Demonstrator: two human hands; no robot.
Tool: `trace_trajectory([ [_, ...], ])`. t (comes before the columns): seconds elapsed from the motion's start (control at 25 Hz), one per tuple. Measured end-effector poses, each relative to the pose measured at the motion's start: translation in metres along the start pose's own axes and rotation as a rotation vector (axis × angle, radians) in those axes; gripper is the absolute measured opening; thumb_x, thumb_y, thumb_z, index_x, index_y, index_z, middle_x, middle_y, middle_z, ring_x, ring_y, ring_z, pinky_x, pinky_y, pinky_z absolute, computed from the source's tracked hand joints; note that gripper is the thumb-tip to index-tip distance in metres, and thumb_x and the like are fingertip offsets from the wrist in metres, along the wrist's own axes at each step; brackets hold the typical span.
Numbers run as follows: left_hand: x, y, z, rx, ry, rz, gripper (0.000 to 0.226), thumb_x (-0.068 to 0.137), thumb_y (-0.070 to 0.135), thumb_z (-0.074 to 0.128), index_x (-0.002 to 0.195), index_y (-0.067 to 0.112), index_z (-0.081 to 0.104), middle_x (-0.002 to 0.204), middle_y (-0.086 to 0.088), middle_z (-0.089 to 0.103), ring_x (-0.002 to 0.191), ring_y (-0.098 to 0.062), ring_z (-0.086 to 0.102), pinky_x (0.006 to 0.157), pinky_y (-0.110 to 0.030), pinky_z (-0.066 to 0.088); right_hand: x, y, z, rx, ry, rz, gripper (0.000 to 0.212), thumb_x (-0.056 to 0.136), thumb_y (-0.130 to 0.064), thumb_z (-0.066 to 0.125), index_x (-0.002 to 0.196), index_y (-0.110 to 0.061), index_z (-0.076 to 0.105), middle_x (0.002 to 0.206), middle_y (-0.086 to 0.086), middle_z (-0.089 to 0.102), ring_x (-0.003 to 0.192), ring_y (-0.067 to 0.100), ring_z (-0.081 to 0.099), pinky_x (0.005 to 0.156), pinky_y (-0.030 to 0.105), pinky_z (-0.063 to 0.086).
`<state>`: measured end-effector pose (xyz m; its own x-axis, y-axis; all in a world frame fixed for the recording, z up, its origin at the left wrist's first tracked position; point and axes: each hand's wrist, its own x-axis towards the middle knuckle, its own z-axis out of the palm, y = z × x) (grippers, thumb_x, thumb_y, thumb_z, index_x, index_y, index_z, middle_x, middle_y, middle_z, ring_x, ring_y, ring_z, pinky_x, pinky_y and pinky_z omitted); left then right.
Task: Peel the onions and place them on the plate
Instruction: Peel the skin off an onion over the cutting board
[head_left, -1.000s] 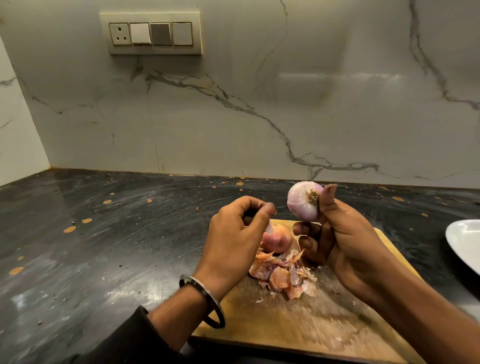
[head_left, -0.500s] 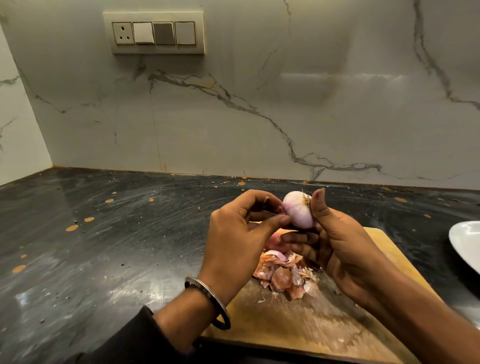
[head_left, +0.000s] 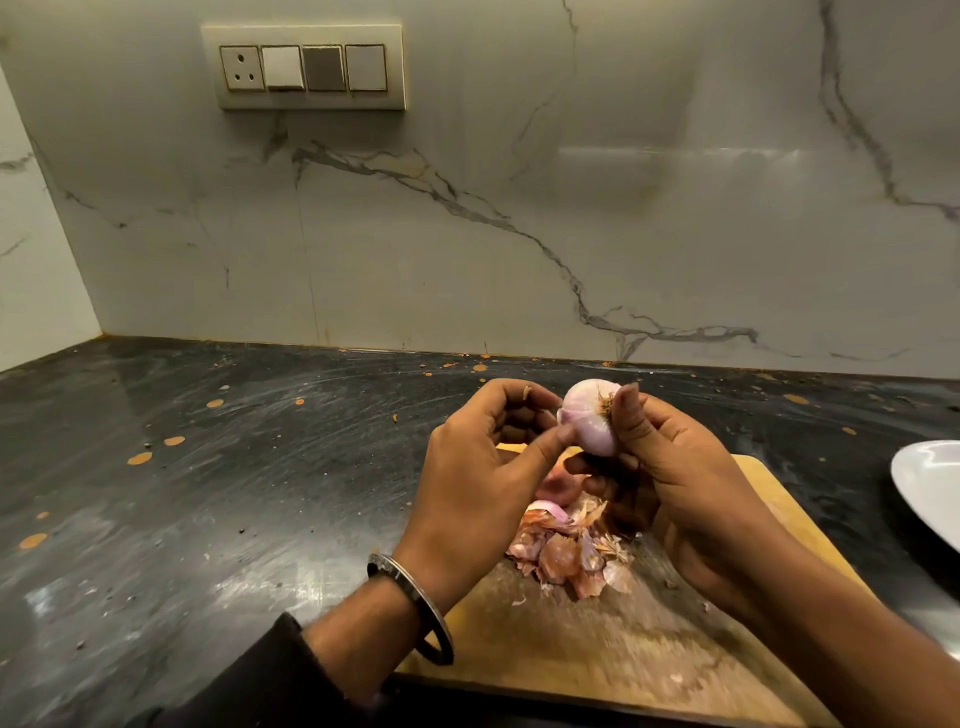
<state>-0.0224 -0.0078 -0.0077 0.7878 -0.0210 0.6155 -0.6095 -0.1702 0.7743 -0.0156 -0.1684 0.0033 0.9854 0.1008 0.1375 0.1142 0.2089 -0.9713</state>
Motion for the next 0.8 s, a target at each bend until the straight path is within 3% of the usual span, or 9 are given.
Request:
trace_trajectory([
  [0.24, -0.0020, 0.0001, 0.0004, 0.100, 0.078, 0.045, 0.021, 0.076, 0.018, 0.081, 0.093, 0.024, 0.070, 0.087, 0.011, 0.070, 0.086, -0.005, 0.068, 0.070, -0.017, 0.057, 0.0006, 0.0011, 0.0012, 0.042, -0.072, 0.016, 0.055, 0.082, -0.050, 0.056, 0.107, -0.002, 0.066, 0.082, 0.015, 0.076, 0.065, 0.022, 0.074, 0.054, 0.022, 0.057],
  [0.48, -0.0036, 0.0009, 0.0015, 0.178, 0.076, 0.114, 0.017, 0.078, 0.014, 0.081, 0.090, 0.020, 0.070, 0.087, 0.010, 0.069, 0.086, -0.005, 0.067, 0.066, -0.013, 0.054, 0.0046, 0.0054, -0.0005, 0.037, -0.074, 0.015, 0.055, 0.083, -0.048, 0.060, 0.107, 0.001, 0.066, 0.085, 0.020, 0.075, 0.069, 0.027, 0.075, 0.064, 0.032, 0.063],
  [0.64, -0.0042, 0.0003, 0.0034, 0.220, 0.015, 0.126, 0.009, 0.085, 0.017, 0.075, 0.089, 0.016, 0.067, 0.088, 0.008, 0.065, 0.085, -0.009, 0.065, 0.063, -0.020, 0.055, 0.0040, 0.0049, -0.0003, 0.039, -0.056, 0.006, 0.056, 0.077, -0.051, 0.064, 0.101, 0.000, 0.068, 0.084, 0.018, 0.075, 0.069, 0.026, 0.074, 0.061, 0.029, 0.062],
  [0.8, -0.0034, 0.0003, 0.0031, 0.097, 0.009, 0.046, 0.009, 0.086, 0.021, 0.073, 0.091, 0.016, 0.067, 0.084, 0.005, 0.068, 0.078, -0.011, 0.070, 0.062, -0.021, 0.057, 0.0014, 0.0023, -0.0011, 0.001, 0.002, -0.032, 0.052, 0.077, -0.049, 0.063, 0.112, -0.011, 0.066, 0.092, 0.011, 0.077, 0.075, 0.021, 0.075, 0.055, 0.022, 0.056],
])
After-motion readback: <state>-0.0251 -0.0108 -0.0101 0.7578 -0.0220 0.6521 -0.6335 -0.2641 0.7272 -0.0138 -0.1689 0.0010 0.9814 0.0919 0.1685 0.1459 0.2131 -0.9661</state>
